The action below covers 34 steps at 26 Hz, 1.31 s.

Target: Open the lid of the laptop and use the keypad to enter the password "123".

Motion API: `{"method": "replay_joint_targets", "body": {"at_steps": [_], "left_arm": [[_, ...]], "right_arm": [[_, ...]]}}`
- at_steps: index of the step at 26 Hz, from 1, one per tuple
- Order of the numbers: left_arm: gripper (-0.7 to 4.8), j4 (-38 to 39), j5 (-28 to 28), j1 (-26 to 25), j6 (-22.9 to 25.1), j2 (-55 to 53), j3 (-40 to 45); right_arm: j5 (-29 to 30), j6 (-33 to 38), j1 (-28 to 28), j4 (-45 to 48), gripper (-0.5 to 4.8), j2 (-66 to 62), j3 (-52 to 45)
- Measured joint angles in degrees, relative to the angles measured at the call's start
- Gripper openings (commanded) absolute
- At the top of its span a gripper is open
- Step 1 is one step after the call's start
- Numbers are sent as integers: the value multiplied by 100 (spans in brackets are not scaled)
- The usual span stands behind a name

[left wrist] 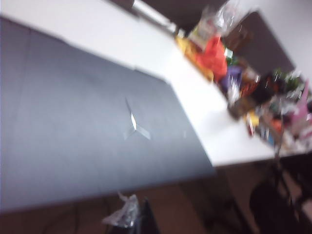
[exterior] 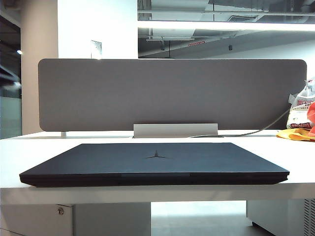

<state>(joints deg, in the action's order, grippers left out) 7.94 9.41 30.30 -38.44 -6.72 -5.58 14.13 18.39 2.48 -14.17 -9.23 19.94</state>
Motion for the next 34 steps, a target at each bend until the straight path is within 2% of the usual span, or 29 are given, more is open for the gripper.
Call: {"method": "replay_joint_targets", "body": {"at_steps": [7, 12, 16, 27, 34], "left_arm": [[-5, -109, -1075, 1320, 26, -1082, -245], [-5, -424, -1429, 1794, 133, -1836, -363], [-5, -914, -1438, 1884, 140, -2507, -446], [-5, -1744, -1327, 1882, 127, -3464, -544], [1, -2151, -1209, 1882, -352, -3858, -544]], "right_arm": [[111, -175, -208, -848, -9, -678, 999], [221, -446, -409, -1360, -9, -791, 1663], [256, -472, -483, -1690, -9, -793, 1974], [518, -793, -616, -3161, -9, -938, 2380], [719, -927, -817, -3453, -9, -1303, 2544]]}}
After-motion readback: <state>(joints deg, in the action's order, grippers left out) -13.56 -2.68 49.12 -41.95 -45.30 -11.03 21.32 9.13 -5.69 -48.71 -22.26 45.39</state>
